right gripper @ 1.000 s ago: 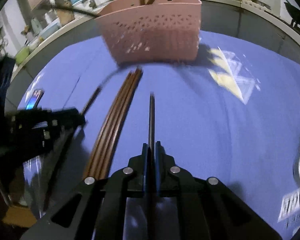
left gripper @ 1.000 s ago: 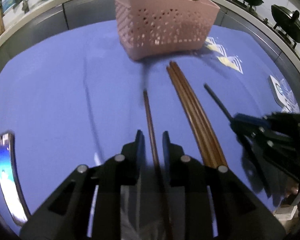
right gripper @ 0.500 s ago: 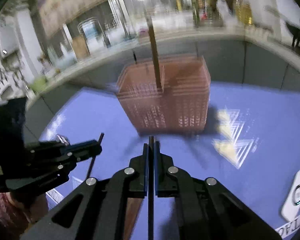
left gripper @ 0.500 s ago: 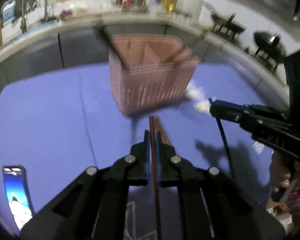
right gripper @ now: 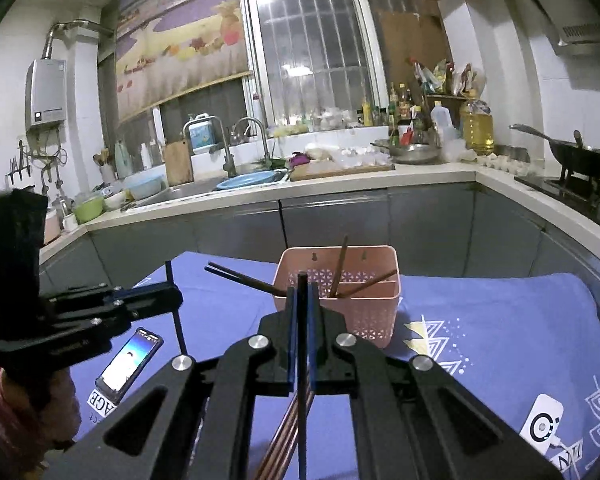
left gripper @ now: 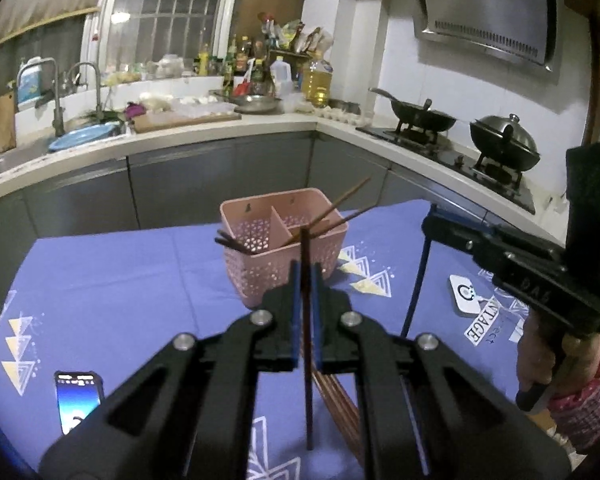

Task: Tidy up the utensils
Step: 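Carry both chopsticks over the pink caddy and open both tools to drop them, then bring both open tools back to the remaining chopsticks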

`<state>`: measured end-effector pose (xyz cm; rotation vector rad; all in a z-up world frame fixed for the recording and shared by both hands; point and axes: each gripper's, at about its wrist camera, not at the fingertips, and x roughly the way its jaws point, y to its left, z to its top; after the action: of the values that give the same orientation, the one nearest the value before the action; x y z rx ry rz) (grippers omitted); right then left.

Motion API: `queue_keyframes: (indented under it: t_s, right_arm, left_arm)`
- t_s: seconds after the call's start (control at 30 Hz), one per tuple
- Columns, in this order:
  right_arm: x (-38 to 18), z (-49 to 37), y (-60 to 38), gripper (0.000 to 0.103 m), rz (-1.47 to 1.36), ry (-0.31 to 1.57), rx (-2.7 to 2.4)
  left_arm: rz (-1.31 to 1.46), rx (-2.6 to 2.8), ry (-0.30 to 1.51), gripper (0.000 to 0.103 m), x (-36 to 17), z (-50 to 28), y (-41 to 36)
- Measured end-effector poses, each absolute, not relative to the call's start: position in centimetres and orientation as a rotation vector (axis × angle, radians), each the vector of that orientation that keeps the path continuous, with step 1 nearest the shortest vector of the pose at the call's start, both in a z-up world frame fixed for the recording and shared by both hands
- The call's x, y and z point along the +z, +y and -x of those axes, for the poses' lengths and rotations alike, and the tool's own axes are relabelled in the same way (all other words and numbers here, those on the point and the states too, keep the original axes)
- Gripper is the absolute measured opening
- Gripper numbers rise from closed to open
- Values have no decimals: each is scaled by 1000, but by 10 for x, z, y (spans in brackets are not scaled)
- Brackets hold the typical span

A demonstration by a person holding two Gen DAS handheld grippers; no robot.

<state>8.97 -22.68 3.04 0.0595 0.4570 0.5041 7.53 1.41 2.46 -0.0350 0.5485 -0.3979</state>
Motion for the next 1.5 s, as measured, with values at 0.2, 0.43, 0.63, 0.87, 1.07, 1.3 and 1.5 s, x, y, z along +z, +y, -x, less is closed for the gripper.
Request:
queue_keyframes:
  t_s: [0.2, 0.43, 0.63, 0.87, 1.07, 1.3, 1.5]
  right_arm:
    - [67, -98, -230, 5, -106, 401, 534]
    - [139, -148, -220, 5, -155, 247, 509]
    - [136, -194, -203, 5, -144, 128, 398]
    - [59, -207, -197, 5, -132, 226, 369]
    - [44, -190, -192, 6, -116, 288, 395]
    - [77, -149, -197, 9, -145, 233, 452]
    - [70, -86, -224, 29, -222, 198, 492]
  left_arm:
    - [84, -425, 515, 4, 57, -86, 18]
    - [62, -366, 327, 4, 143, -123, 8]
    - [38, -237, 261, 4, 145, -172, -2]
    - [87, -191, 439, 5, 52, -213, 4]
    - [66, -213, 545, 12, 26, -205, -1]
    - [119, -210, 369, 35, 85, -152, 17]
    - [169, -223, 243, 35, 108, -85, 40]
